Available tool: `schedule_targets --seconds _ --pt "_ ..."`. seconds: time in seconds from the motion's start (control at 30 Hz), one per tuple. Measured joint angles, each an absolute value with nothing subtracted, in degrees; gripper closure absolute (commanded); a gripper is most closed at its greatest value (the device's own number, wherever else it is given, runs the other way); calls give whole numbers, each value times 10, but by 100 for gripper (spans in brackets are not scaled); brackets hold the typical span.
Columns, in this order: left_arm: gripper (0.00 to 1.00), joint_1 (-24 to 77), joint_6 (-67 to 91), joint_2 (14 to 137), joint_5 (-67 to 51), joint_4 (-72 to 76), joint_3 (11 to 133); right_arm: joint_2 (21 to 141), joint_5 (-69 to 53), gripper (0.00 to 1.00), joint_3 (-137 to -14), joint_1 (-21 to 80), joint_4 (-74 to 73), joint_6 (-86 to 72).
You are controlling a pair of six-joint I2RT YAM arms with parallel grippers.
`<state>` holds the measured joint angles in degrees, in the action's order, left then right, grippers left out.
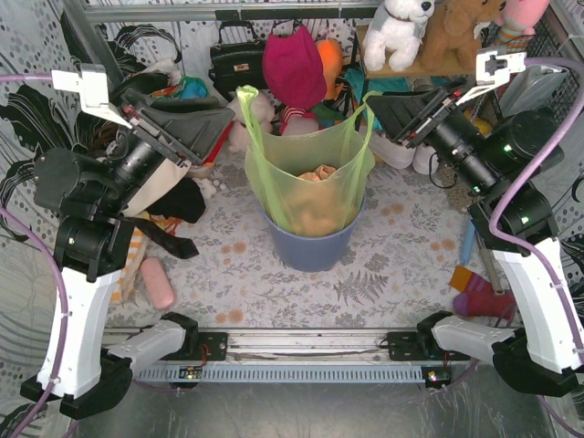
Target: Tie the trash bag
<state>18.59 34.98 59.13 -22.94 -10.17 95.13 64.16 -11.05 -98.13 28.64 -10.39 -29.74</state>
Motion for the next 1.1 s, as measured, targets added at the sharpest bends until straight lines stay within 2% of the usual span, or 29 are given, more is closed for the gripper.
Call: schedule_targets --seconds 0.2,0.3,0.43,0.57,0.83,1.1 --pt "29 193 379 613 -287 -78 990 641 -70 53 -1025 286 -158 -257" --pt "33 219 381 651 -305 -78 1047 641 -58 53 -1026 286 -172 -248" --pt "34 299 362 710 -304 -90 1115 646 -46 56 -1029 286 -195 -246" --pt "35 410 309 751 -244 -133 1145 663 -46 59 -1053 286 -213 -246" --pt "38 555 248 729 -88 -132 1026 684 -49 65 -1084 286 -233 -246" --pt "38 597 221 711 -4 -33 896 707 -42 67 -1104 286 -251 -248"
